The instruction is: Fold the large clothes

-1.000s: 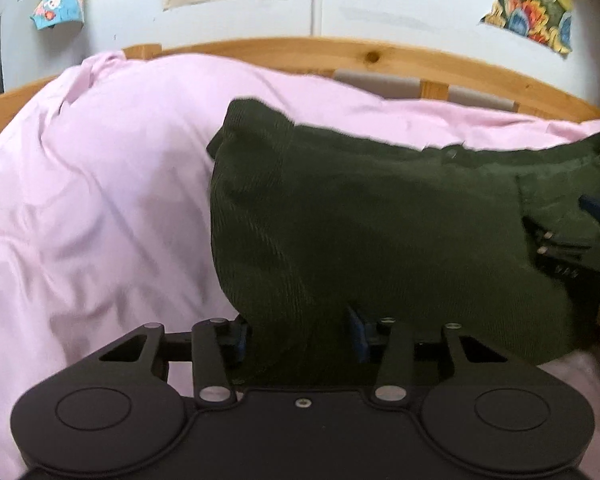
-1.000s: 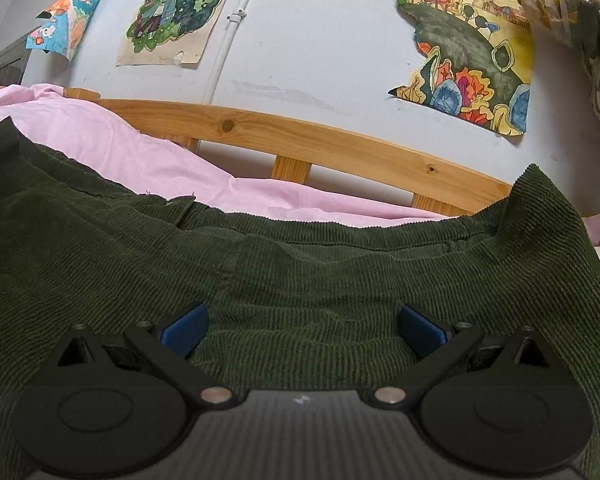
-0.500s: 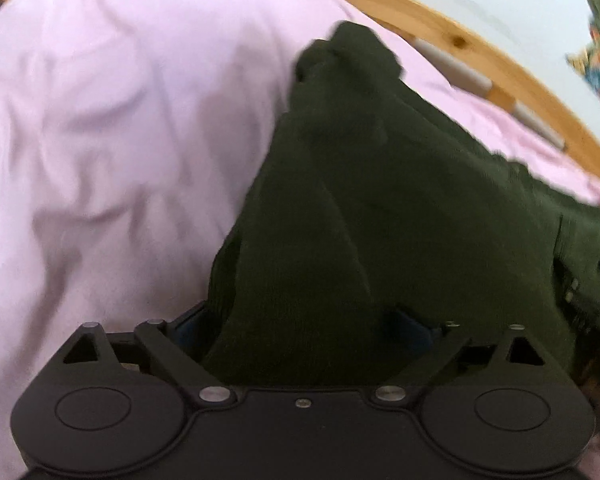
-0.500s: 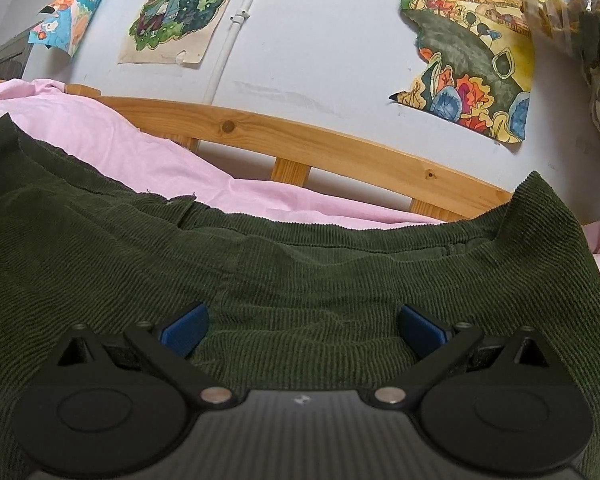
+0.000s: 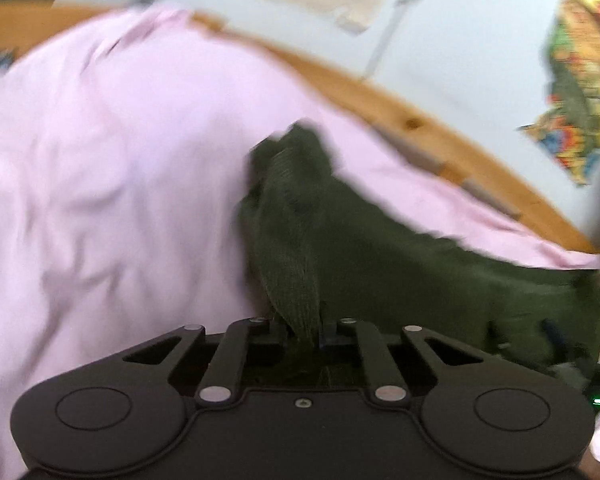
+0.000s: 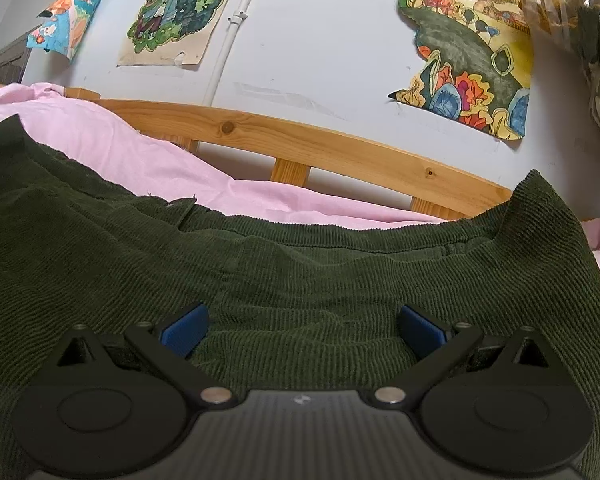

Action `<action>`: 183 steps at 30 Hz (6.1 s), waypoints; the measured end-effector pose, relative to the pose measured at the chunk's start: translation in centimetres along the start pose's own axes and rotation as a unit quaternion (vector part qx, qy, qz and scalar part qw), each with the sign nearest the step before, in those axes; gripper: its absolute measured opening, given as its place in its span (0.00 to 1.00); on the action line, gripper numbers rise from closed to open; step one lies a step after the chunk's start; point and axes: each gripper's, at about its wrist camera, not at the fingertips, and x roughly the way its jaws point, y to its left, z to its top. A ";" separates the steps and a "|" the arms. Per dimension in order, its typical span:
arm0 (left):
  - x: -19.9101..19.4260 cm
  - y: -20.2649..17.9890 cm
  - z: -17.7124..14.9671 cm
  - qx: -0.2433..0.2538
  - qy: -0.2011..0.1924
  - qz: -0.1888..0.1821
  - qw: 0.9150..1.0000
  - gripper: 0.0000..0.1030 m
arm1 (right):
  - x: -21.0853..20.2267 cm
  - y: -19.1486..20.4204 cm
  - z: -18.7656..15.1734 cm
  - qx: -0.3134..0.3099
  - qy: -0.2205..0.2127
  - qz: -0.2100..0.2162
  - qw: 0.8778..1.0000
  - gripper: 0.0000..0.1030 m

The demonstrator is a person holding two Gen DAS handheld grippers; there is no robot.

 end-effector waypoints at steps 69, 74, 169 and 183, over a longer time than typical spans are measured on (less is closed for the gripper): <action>4.7 -28.1 -7.2 0.258 0.146 -0.345 0.891 0.72 | 3.7 -24.7 4.9 0.139 0.100 0.107 0.979 0.06; 0.9 -23.3 -4.4 0.210 0.050 -0.257 0.942 0.85 | 3.3 -24.4 4.6 0.139 0.082 0.087 0.983 0.07; 15.3 -14.2 -2.5 0.057 0.242 -0.285 0.926 1.00 | -2.6 -23.1 3.3 0.265 0.105 0.146 0.947 1.00; 17.6 -14.4 -3.4 0.022 0.285 -0.314 0.905 0.96 | -0.5 -21.8 3.5 0.260 0.118 0.146 0.947 0.70</action>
